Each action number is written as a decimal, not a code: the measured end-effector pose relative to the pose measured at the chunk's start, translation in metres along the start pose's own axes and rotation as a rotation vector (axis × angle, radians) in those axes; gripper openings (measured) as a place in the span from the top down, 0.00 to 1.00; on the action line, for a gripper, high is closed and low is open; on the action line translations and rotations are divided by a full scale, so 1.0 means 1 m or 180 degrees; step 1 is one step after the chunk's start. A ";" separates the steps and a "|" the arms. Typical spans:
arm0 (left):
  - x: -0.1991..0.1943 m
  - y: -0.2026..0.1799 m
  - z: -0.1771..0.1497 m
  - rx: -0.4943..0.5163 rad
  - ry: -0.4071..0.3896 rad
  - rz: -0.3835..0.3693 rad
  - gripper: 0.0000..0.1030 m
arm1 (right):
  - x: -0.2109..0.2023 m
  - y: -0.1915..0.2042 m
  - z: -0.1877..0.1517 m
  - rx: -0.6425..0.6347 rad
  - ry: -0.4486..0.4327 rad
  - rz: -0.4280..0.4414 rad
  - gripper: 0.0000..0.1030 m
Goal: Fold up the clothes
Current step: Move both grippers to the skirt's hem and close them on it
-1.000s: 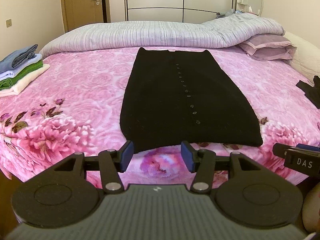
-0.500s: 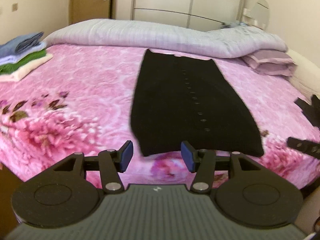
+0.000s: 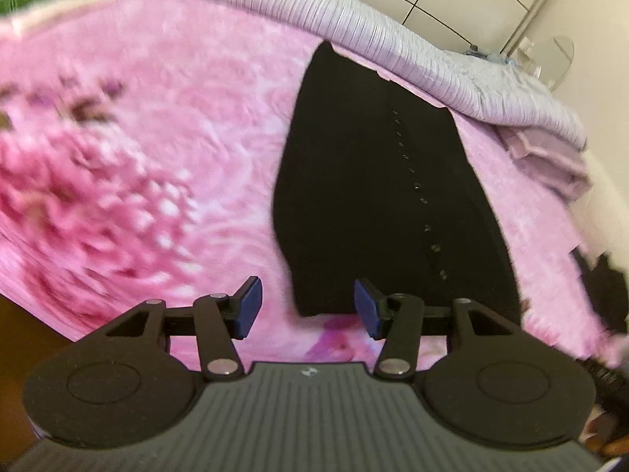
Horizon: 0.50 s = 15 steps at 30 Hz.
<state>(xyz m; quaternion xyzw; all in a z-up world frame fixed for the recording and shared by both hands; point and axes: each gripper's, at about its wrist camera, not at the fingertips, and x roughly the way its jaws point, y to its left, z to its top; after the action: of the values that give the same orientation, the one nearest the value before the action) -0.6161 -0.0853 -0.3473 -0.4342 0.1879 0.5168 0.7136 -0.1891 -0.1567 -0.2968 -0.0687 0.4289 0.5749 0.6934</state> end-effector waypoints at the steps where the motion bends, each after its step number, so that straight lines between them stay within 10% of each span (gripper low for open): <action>1: 0.008 0.005 0.003 -0.0103 0.0031 -0.0032 0.56 | 0.007 -0.006 0.004 0.0097 0.0059 0.0054 0.42; 15: 0.083 0.052 0.025 -0.1058 0.0327 -0.0760 0.56 | 0.094 -0.090 0.035 0.1744 0.0917 0.1091 0.43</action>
<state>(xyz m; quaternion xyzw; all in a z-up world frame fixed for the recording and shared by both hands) -0.6345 -0.0128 -0.4144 -0.5908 0.0834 0.4296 0.6778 -0.0968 -0.0966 -0.3744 0.1124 0.6658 0.5310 0.5119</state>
